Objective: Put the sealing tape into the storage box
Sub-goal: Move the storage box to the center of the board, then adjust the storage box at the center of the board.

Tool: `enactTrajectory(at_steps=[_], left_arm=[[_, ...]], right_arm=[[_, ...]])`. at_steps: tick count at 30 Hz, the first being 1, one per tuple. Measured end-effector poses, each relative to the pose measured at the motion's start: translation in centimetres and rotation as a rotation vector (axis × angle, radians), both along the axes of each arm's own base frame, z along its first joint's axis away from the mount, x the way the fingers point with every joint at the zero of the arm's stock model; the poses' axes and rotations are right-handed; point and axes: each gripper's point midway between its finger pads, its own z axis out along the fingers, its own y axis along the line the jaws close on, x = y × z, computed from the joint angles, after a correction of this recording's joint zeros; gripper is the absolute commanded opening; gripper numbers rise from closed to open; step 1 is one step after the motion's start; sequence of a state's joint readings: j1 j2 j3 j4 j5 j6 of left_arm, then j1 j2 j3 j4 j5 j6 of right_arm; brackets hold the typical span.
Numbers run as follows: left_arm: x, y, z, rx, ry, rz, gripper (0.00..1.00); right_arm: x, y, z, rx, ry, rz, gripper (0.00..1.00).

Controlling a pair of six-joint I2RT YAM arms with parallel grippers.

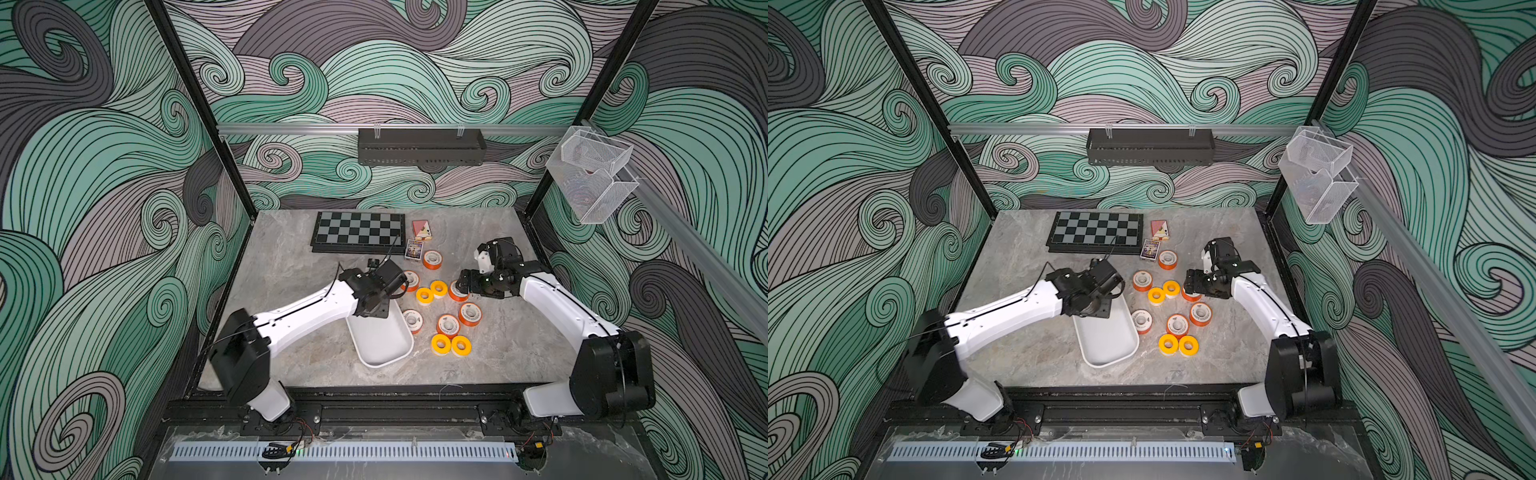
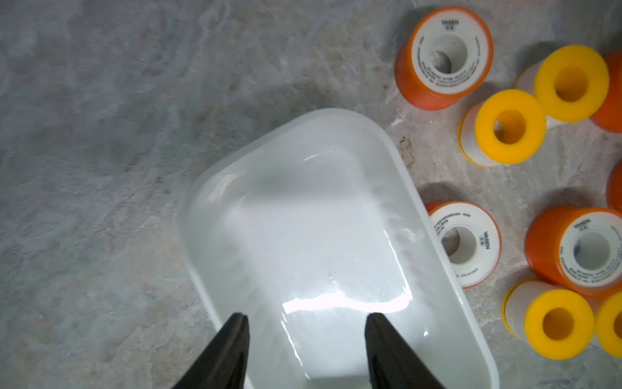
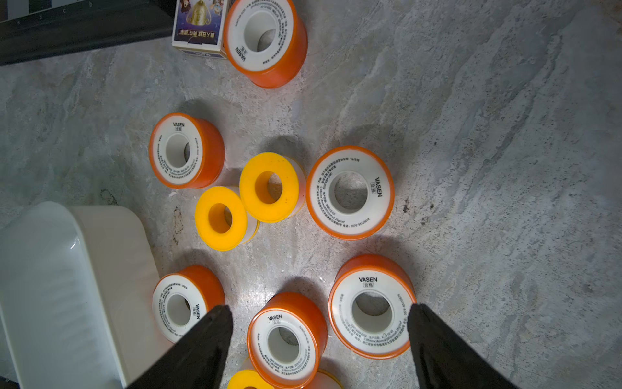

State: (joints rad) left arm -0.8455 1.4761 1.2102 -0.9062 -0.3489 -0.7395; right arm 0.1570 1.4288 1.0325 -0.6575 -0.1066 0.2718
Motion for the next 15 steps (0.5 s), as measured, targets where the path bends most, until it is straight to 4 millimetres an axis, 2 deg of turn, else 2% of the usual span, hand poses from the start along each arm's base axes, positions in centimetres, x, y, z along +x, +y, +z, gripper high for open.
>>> enactTrajectory(at_steps=[3, 5, 7, 10, 15], left_arm=[[-1.9, 3.8, 0.5, -0.014, -0.048, 0.060, 0.59], [-3.3, 5.7, -0.8, -0.012, -0.041, 0.081, 0.59], [-4.6, 6.6, -2.8, -0.009, 0.001, 0.089, 0.59], [-5.8, 6.6, -5.2, -0.026, 0.074, 0.083, 0.59], [-5.7, 5.0, -6.2, -0.087, 0.107, 0.068, 0.58]], right_arm=[[0.0, 0.1, 0.0, 0.005, 0.001, 0.002, 0.86], [0.0, 0.2, 0.0, 0.008, 0.002, 0.004, 0.85], [-0.1, 0.2, 0.0, 0.010, 0.002, 0.005, 0.85], [-0.1, 0.3, 0.0, 0.014, 0.003, 0.007, 0.85], [-0.1, 0.4, 0.0, 0.018, 0.004, 0.009, 0.85]])
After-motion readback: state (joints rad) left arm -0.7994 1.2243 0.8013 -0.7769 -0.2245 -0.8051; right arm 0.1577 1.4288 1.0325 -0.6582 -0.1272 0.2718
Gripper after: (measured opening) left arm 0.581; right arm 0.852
